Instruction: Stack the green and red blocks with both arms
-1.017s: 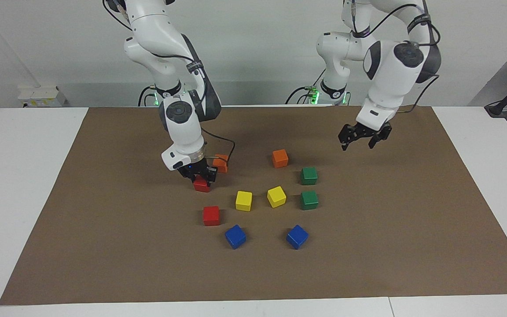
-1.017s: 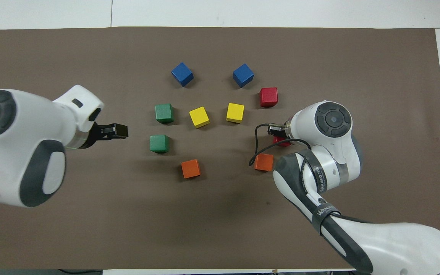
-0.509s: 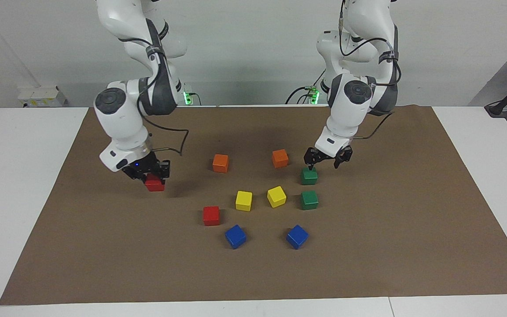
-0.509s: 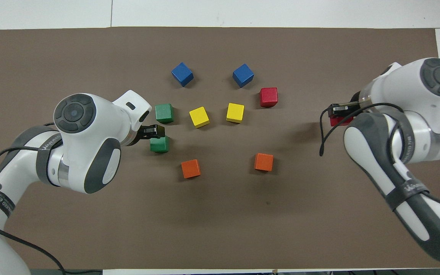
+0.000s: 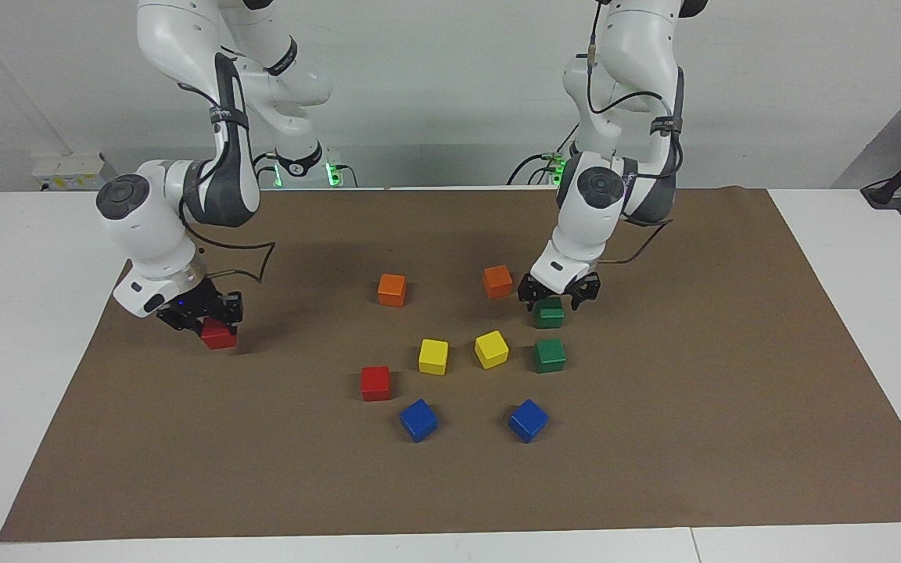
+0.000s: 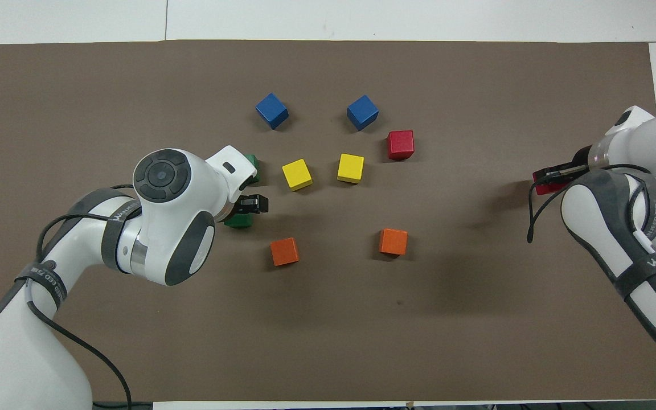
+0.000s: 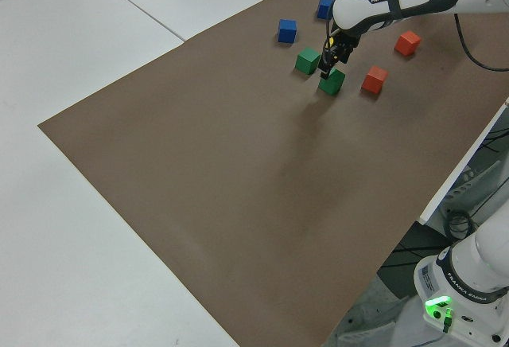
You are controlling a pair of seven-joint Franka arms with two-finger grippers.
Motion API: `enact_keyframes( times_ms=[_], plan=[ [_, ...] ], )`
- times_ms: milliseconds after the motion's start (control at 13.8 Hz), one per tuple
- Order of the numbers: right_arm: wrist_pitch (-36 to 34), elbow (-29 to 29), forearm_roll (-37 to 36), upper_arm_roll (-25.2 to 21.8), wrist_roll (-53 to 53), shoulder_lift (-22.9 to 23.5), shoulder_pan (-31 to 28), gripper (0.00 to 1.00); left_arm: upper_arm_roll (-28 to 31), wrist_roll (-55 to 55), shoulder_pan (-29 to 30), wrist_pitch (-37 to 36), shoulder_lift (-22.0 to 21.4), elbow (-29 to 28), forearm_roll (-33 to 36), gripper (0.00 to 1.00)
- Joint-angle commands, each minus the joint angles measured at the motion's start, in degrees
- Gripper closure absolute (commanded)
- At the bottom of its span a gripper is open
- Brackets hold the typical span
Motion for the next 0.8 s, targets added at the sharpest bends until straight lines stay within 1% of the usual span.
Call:
enact_keyframes(
  times_ms=[0,291,436,509,581,654,727],
  plan=[
    [4.02,-2.95,-0.01,0.88,-1.32,-0.34,-1.21,1.00,1.18,2.14,-0.92,0.54,1.04,0.81,-0.60,0.02],
    [5.52,-3.22,0.25,0.97,-0.52,1.33,-0.68,1.00,1.18,3.11,-0.83,2.55,2.88,0.55,-0.51,0.05],
    [5.70,-3.66,0.34,0.97,-0.52,1.60,-0.68,1.00,1.09,3.20,-0.66,2.56,2.97,0.46,-0.51,0.09],
    [5.79,-3.92,0.34,0.97,-0.52,1.60,-0.68,1.00,1.09,3.20,-0.66,2.56,2.88,0.20,-0.51,0.13],
    [5.79,-3.93,0.34,0.97,-0.52,1.60,-0.68,1.00,1.09,3.20,-0.66,2.56,2.88,0.02,-0.51,0.22],
    [5.79,-4.01,0.34,0.97,-0.52,1.60,-0.68,1.00,1.09,3.20,-0.66,2.56,2.80,-0.24,-0.51,0.45],
    [5.79,-4.01,0.42,0.97,-0.44,1.60,-0.68,1.00,1.09,3.11,-0.66,2.21,2.79,-0.24,-0.51,0.80]
  ],
)
